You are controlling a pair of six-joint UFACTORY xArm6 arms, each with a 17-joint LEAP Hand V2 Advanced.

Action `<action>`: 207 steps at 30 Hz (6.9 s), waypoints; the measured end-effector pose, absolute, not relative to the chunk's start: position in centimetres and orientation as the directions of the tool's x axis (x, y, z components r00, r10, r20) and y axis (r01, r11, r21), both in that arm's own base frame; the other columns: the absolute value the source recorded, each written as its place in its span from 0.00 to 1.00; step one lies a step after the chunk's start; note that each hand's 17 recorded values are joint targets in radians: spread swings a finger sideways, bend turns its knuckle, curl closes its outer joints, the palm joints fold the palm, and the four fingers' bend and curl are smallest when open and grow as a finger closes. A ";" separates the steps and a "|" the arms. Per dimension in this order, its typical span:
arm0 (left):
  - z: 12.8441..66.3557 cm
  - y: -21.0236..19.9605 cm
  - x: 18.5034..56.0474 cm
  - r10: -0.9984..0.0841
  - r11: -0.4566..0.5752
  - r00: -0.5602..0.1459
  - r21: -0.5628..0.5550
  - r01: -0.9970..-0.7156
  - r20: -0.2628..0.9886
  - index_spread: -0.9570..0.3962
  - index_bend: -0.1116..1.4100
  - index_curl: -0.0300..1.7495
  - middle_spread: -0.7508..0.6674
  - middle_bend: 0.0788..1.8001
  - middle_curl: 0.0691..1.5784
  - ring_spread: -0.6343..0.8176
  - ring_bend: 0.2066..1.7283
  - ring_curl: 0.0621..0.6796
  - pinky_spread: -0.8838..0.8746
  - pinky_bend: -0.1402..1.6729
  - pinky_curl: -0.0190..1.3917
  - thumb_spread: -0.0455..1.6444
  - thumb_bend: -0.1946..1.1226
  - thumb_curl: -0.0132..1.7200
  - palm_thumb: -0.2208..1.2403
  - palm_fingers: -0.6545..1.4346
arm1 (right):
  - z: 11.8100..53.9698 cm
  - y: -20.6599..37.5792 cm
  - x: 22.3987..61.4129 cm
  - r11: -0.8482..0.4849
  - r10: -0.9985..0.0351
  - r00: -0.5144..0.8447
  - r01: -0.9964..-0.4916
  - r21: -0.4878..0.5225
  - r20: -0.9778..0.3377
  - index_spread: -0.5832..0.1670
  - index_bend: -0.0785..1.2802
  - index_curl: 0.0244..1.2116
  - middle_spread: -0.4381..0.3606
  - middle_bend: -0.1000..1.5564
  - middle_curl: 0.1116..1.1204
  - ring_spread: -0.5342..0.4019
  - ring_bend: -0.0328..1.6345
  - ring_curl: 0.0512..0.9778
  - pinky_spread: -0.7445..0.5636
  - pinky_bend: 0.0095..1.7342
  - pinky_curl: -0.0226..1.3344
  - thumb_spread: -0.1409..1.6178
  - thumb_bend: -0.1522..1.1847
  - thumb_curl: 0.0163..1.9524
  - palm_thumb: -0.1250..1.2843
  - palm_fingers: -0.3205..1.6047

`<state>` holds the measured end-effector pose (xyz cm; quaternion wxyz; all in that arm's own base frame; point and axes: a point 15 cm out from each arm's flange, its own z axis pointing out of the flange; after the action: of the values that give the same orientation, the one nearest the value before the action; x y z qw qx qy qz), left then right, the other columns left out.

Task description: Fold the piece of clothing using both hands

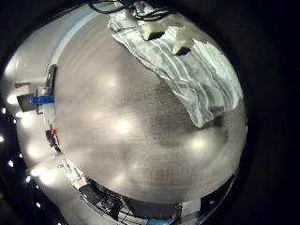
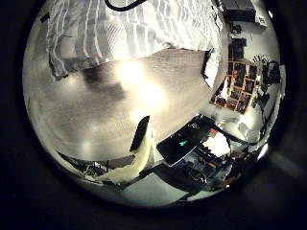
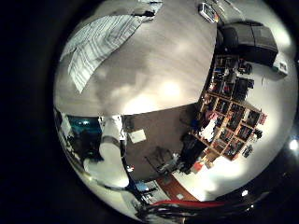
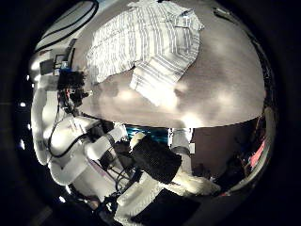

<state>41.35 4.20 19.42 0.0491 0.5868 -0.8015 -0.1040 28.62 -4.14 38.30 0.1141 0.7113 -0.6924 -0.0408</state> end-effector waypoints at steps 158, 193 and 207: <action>21.2 5.0 54.9 -0.978 0.177 -0.151 0.192 -0.965 0.140 0.28 0.18 0.68 0.30 0.31 0.51 0.24 0.57 0.68 0.28 0.52 0.51 0.70 0.12 0.23 0.51 0.32 | 27.2 3.3 63.0 -0.044 -0.999 0.044 -0.982 -0.181 0.004 0.36 0.67 0.70 0.33 0.77 0.66 0.34 0.86 0.65 0.37 0.74 0.60 0.66 0.08 0.46 0.59 0.62; 21.6 -2.0 46.2 -0.962 0.249 -0.221 0.181 -0.951 0.160 0.80 0.17 0.23 0.88 0.05 0.13 0.81 0.25 0.25 0.81 0.28 0.26 0.73 0.13 0.19 0.43 0.29 | 26.9 -9.9 53.2 0.198 -0.975 -0.185 -0.975 -0.098 -0.124 0.32 0.23 0.40 0.44 0.40 0.38 0.49 0.64 0.37 0.68 0.54 0.41 0.79 0.09 0.18 0.34 0.27; 19.6 -1.5 44.3 -0.968 0.239 -0.211 0.244 -0.940 0.134 0.80 0.18 0.20 0.87 0.05 0.12 0.81 0.24 0.25 0.81 0.28 0.25 0.73 0.13 0.18 0.43 0.29 | 23.7 -8.8 52.5 0.285 -0.917 -0.307 -0.951 0.122 -0.255 0.44 0.18 0.33 0.60 0.35 0.31 0.67 0.59 0.29 0.89 0.54 0.35 0.79 0.10 0.15 0.29 0.28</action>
<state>44.35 -1.51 19.62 0.1297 0.6145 -0.7763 -0.0544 52.50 -8.79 23.71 -0.0678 0.5845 -0.7987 -0.1259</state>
